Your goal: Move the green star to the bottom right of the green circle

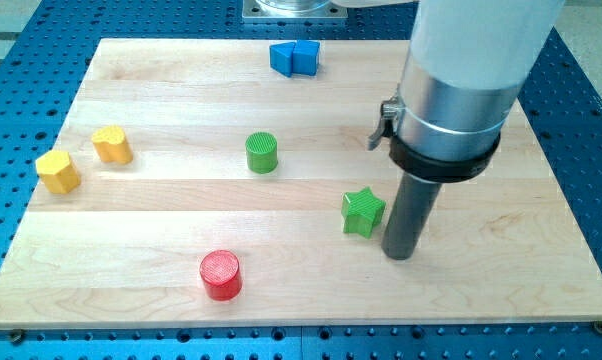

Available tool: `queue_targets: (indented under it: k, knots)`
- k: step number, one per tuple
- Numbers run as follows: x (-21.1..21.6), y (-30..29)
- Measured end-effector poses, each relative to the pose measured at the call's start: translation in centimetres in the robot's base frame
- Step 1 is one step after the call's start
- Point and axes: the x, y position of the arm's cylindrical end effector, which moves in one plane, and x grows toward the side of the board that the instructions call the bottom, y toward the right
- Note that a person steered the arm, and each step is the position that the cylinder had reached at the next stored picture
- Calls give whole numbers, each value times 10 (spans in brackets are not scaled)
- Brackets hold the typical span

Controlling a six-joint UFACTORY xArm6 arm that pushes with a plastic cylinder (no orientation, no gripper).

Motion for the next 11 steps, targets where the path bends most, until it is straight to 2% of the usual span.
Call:
queue_targets:
  k: [1,2,3,4,5,6,7,8,9,10,11]
  knots:
    - [-31,-38]
    - [-98,-69]
    - [-45,-51]
    - [-67,15]
    - [-126,17]
    - [-141,-28]
    - [-135,-65]
    - [-55,-56]
    - [-45,-118]
    - [-69,-128]
    - [-79,-98]
